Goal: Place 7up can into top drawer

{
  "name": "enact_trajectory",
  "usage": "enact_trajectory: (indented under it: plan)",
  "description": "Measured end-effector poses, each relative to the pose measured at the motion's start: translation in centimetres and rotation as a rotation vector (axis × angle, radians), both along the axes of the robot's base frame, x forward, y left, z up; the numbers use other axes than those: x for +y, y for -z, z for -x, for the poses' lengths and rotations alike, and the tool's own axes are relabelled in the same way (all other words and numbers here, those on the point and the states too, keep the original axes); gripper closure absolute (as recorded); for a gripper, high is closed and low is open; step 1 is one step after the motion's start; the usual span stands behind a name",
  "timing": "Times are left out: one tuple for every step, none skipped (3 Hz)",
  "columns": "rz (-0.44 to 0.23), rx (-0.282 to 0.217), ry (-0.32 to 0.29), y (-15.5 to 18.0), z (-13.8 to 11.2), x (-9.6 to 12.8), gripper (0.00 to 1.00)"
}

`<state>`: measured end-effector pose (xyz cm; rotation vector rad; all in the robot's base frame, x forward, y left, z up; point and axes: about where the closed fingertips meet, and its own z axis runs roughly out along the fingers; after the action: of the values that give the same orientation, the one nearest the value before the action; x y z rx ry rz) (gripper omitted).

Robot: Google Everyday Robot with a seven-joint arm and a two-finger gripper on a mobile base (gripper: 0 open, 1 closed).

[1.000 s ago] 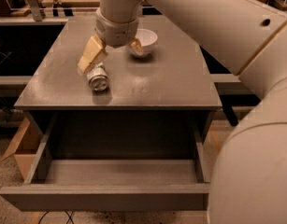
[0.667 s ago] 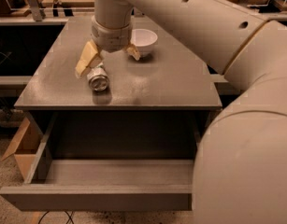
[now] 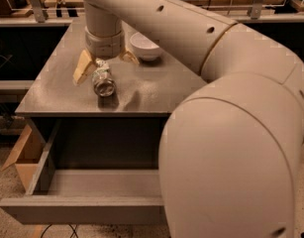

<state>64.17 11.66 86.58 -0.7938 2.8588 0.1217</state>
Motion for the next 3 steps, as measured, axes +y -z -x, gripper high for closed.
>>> enact_trajectory:
  plan:
    - [0.010,-0.001,0.016,0.4,-1.0,0.9,0.00]
    - [0.026,0.006,0.017,1.0,-1.5,1.6,0.16]
    - [0.035,0.022,0.013,1.8,-1.5,2.0,0.41]
